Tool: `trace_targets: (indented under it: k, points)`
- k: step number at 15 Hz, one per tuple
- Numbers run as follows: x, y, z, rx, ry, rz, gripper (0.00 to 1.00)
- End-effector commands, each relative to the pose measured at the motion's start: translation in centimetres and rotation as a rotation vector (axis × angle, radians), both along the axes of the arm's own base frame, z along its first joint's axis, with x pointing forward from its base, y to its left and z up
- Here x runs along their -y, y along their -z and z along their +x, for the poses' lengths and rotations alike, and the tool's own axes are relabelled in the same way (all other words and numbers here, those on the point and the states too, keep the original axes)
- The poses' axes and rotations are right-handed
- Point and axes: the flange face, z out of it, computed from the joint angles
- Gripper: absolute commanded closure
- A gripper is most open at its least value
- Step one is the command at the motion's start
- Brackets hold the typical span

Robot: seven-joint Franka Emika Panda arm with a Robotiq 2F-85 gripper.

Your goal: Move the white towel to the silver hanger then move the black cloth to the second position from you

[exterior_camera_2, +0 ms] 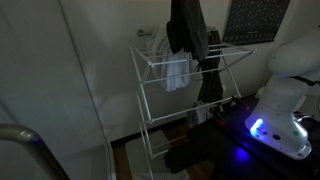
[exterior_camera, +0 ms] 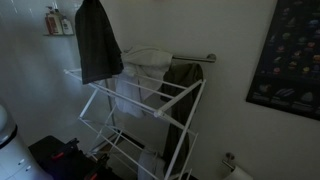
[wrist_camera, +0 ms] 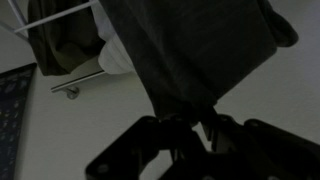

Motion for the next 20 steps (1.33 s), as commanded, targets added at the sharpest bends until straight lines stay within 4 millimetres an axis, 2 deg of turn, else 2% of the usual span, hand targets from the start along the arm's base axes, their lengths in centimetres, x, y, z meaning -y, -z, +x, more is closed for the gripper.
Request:
trace_targets:
  k: [1,3,6,12,14,20]
  points:
    - [-1.7,-2.3,2.1,0.006,-0.035,-0.014,0.97]
    - [-2.3,-2.2,2.8,0.0,-0.047,-0.016,0.97]
    - [-2.5,-0.7,3.4,-0.042,-0.065,-0.015,0.97]
    - [-3.1,1.8,3.1,-0.14,-0.068,-0.032,0.97]
    - [-3.3,3.2,3.1,-0.175,-0.067,-0.036,0.97]
    - [-3.5,9.5,2.9,-0.259,-0.074,-0.054,0.97]
